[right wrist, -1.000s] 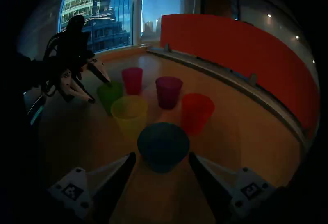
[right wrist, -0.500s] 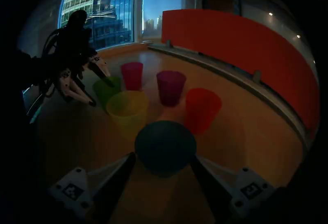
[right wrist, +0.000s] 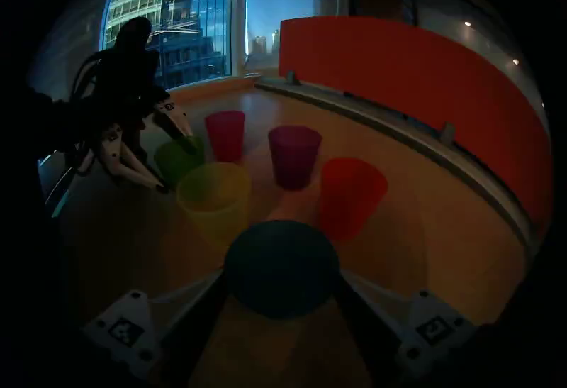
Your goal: Pour water
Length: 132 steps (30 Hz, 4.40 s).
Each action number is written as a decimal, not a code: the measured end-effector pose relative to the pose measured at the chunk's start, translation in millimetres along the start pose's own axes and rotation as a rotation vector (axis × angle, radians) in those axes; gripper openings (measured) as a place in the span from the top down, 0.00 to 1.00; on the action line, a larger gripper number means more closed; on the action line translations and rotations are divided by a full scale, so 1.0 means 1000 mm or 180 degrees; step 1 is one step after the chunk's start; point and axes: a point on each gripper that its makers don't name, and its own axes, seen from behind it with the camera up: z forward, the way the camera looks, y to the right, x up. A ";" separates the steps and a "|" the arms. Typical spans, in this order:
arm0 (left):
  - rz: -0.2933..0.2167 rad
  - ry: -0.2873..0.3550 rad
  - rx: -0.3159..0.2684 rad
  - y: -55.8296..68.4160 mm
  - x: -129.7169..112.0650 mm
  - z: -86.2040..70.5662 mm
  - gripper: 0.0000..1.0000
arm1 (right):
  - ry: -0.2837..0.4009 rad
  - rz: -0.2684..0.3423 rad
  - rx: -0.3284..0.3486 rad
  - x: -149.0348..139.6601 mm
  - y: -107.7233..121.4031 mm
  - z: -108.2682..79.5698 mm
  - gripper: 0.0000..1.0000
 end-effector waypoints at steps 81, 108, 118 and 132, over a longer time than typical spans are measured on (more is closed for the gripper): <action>0.0032 0.0835 0.0445 0.022 0.101 -0.119 0.19 | 0.0902 -0.0098 -0.0143 0.127 -0.048 -0.119 0.12; 0.0094 0.1149 0.0362 0.053 0.128 -0.149 0.18 | 0.1431 -0.0080 -0.0176 0.166 -0.069 -0.143 0.12; 0.0095 0.1213 0.0372 0.056 0.131 -0.154 0.18 | 0.1487 -0.0095 -0.0179 0.174 -0.071 -0.146 0.12; 0.0101 0.1335 0.0373 0.059 0.141 -0.160 0.18 | 0.1516 -0.0182 -0.0200 0.185 -0.074 -0.151 0.12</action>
